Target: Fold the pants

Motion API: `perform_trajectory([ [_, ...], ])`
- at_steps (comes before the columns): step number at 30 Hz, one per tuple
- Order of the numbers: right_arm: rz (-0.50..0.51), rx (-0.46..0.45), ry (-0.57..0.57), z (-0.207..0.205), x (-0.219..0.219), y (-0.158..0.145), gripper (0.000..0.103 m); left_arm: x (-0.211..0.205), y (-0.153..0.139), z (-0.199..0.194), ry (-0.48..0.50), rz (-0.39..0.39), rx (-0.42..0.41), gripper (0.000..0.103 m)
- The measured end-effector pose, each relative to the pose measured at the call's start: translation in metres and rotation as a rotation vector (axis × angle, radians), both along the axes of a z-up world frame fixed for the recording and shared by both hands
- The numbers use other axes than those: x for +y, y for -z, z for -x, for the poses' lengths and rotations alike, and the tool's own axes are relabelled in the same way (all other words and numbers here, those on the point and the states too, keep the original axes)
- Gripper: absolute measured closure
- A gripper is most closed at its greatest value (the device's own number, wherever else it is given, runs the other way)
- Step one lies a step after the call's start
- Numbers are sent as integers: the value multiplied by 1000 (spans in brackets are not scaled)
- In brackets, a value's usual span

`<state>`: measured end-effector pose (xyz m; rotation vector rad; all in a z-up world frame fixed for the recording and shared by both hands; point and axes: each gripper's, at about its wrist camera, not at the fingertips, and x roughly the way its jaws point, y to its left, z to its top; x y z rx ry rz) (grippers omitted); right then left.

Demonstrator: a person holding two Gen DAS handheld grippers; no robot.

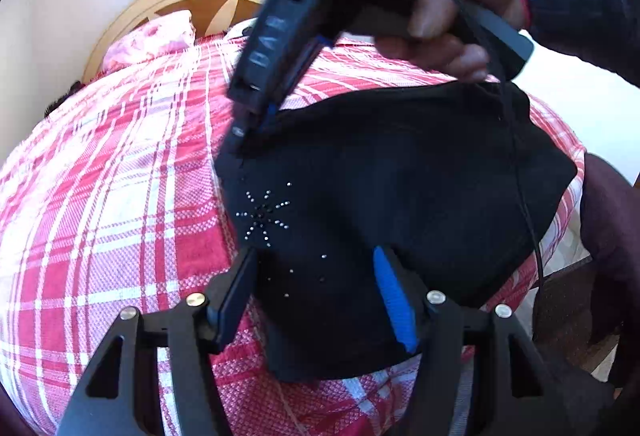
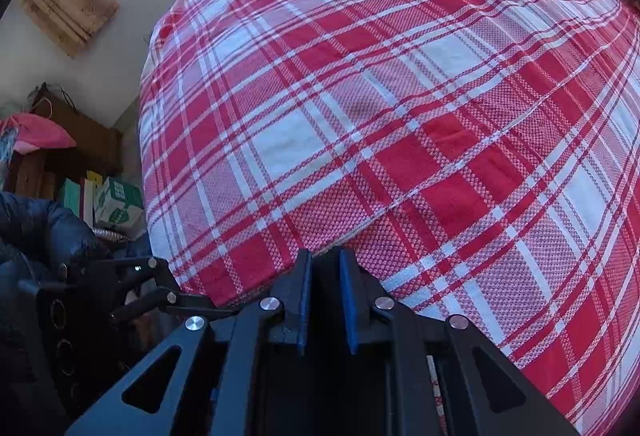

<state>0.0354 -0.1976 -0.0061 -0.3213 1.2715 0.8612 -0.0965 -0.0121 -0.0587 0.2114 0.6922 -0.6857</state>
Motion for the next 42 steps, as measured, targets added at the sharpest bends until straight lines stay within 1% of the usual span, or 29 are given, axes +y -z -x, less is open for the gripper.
perform_trajectory([
  [2,49,6,-31,6,3,4,89,2,0,-4,-2,13,21,37],
  [4,81,-36,-51,12,4,3,91,5,1,-9,-2,19,31,35],
  [8,181,-128,-4,18,9,6,95,12,4,-21,-15,54,80,31],
  [9,217,-164,4,19,11,6,95,13,4,-23,-21,62,92,31],
  [10,275,-229,14,19,13,9,96,17,7,-19,-23,63,94,30],
  [11,358,-313,38,17,12,13,102,17,6,-17,-28,58,86,30],
  [12,423,-367,72,13,8,19,103,16,6,-15,-34,48,71,30],
  [13,433,-368,124,3,-2,25,103,17,6,-13,-38,44,59,30],
  [14,360,-310,179,-5,-14,26,103,17,6,-13,-40,49,61,30],
  [15,291,-280,220,-10,-25,22,103,19,6,-14,-40,54,68,30],
  [16,243,-278,233,-11,-33,16,103,20,6,-14,-40,59,75,30],
  [18,205,-315,246,-8,-39,3,103,19,6,-12,-48,57,71,30],
  [19,168,-339,246,-4,-36,-6,103,19,6,-11,-57,56,66,30],
  [20,88,-340,230,1,-35,-21,102,17,7,-8,-66,53,60,30],
  [21,23,-325,191,6,-31,-30,102,15,8,-7,-70,46,51,30],
  [22,-7,-297,138,10,-21,-34,102,12,8,-4,-73,41,45,30],
  [23,-1,-279,93,13,-14,-35,102,11,8,-4,-76,43,49,30],
  [25,69,-260,-3,16,8,-26,101,13,8,-4,-84,56,67,31],
  [28,215,-207,-79,8,28,7,101,12,10,-2,-90,57,66,31],
  [30,208,-180,-56,-2,26,12,101,13,9,-1,-86,55,64,31],
  [33,145,-186,4,-12,17,-4,99,15,10,-1,-80,59,65,31],
  [34,126,-186,24,-16,13,-9,88,14,10,0,-77,65,72,31],
  [35,105,-184,54,-19,7,-14,57,13,9,0,-76,70,77,31],
  [36,83,-175,80,-19,2,-17,39,15,10,-2,-76,73,80,31],
  [37,59,-152,95,-19,-3,-17,18,16,10,-4,-75,73,81,31],
  [39,43,-104,94,-16,-5,-12,18,17,10,-5,-74,72,79,31],
  [40,57,-96,90,-12,-3,-10,20,17,10,-7,-74,71,79,31],
  [41,78,-107,66,-7,0,-8,42,17,10,-8,-74,69,77,31],
  [42,102,-119,31,-4,4,-5,59,17,10,-8,-74,68,76,31],
])
